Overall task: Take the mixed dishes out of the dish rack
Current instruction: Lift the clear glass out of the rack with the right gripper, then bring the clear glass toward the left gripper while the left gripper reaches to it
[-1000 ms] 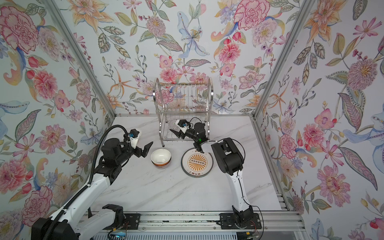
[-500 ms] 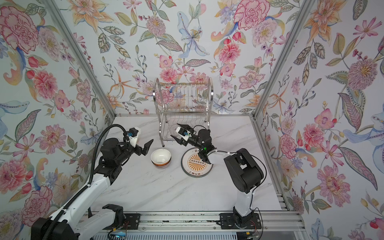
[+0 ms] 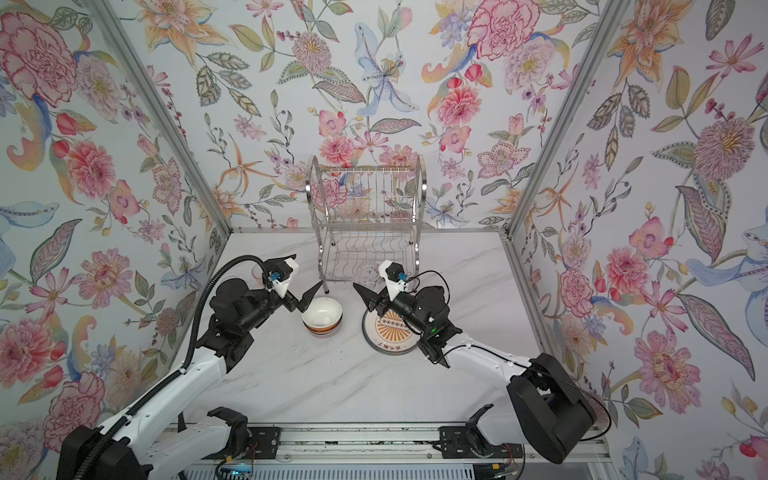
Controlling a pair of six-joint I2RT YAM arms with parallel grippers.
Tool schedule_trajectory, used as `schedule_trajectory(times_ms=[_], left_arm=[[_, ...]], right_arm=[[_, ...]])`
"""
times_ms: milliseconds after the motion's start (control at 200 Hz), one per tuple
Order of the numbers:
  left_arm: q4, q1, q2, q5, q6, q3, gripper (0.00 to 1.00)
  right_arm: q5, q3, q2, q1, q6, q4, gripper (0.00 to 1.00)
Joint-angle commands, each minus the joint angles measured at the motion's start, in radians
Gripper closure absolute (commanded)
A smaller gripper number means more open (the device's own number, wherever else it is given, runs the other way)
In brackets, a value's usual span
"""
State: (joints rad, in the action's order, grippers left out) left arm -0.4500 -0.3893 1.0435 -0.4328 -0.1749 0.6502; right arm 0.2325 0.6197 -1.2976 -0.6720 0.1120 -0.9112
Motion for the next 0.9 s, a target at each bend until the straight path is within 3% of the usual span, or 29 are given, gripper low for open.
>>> schedule_trajectory(times_ms=[0, 160, 486, 651, 891], left_arm=[[-0.081, -0.064, 0.030, 0.037, -0.061, 0.006, 0.01], [-0.041, -0.119, 0.065, 0.046, -0.086, 0.045, 0.01], [-0.193, -0.197, 0.147, 0.037, -0.043, -0.005, 0.04], [-0.285, -0.230, 0.236, 0.025, 0.006, -0.006, 0.08], [-0.363, -0.265, 0.387, -0.041, 0.042, 0.068, 0.14]], right_arm=[[-0.121, -0.042, 0.074, 0.007, 0.287, 0.029, 1.00], [-0.185, -0.079, 0.142, 0.055, 0.629, 0.100, 1.00], [-0.174, -0.155, 0.114, 0.111, 1.012, -0.003, 1.00], [-0.139, -0.140, 0.067, 0.118, 1.109, -0.068, 1.00], [-0.127, -0.135, 0.017, 0.120, 1.140, -0.120, 1.00]])
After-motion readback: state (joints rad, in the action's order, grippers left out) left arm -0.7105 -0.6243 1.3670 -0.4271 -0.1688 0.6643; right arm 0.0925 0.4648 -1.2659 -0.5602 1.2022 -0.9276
